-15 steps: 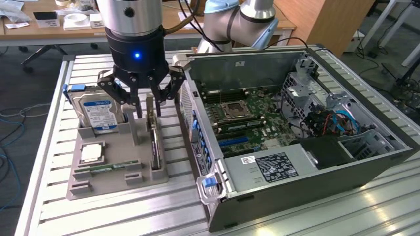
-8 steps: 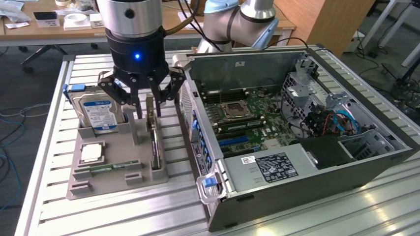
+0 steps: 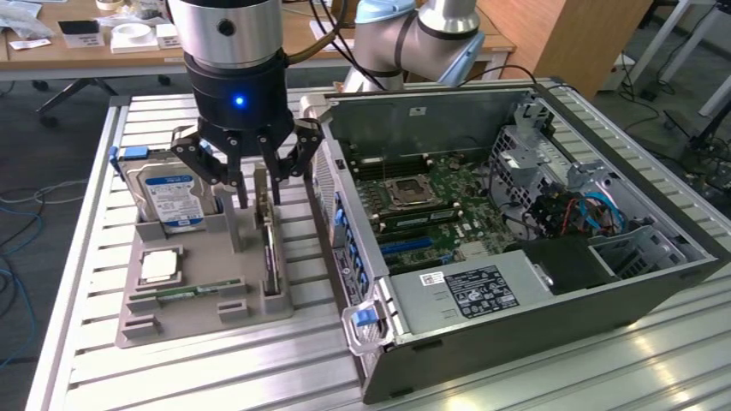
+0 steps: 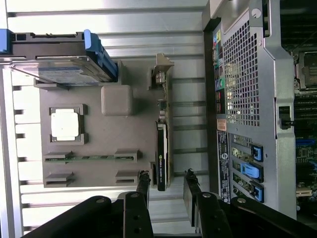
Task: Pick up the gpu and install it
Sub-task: 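Pick up the gpu and move the gpu toward the slot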
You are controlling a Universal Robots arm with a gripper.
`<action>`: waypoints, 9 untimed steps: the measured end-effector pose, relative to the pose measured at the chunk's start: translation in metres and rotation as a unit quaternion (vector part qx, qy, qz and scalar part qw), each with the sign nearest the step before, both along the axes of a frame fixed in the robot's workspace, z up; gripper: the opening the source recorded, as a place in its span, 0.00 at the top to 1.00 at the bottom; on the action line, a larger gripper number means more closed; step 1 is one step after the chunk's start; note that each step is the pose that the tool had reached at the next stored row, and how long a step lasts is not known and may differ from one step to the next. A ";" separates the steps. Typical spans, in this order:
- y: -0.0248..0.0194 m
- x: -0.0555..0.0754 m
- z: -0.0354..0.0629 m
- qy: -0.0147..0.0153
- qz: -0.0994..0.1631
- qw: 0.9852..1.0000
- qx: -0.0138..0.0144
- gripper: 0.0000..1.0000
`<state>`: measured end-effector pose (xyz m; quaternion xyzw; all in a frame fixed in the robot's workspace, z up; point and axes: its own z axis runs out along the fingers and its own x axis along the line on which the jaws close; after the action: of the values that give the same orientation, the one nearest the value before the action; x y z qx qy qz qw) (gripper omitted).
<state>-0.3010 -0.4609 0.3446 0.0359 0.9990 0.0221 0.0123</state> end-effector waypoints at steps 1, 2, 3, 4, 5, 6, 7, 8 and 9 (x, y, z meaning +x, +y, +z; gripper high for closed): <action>0.0000 0.000 0.0000 0.000 0.000 1.000 0.000 0.58; 0.0000 0.000 0.0000 0.000 0.000 1.000 0.000 0.58; 0.0000 0.000 0.0000 0.000 0.000 1.000 0.000 0.58; 0.0000 0.000 -0.0003 0.000 0.000 1.000 0.000 0.58; 0.0000 0.000 -0.0009 0.000 0.000 1.000 0.000 0.58; 0.0000 0.000 -0.0016 0.000 0.000 1.000 0.000 0.58; 0.0000 0.000 -0.0022 0.000 0.000 1.000 0.000 0.58; 0.0000 0.000 -0.0030 0.000 0.000 1.000 0.000 0.58; 0.0000 0.000 -0.0041 0.000 0.000 1.000 0.000 0.58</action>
<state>-0.3011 -0.4609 0.3405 0.0359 0.9990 0.0221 0.0123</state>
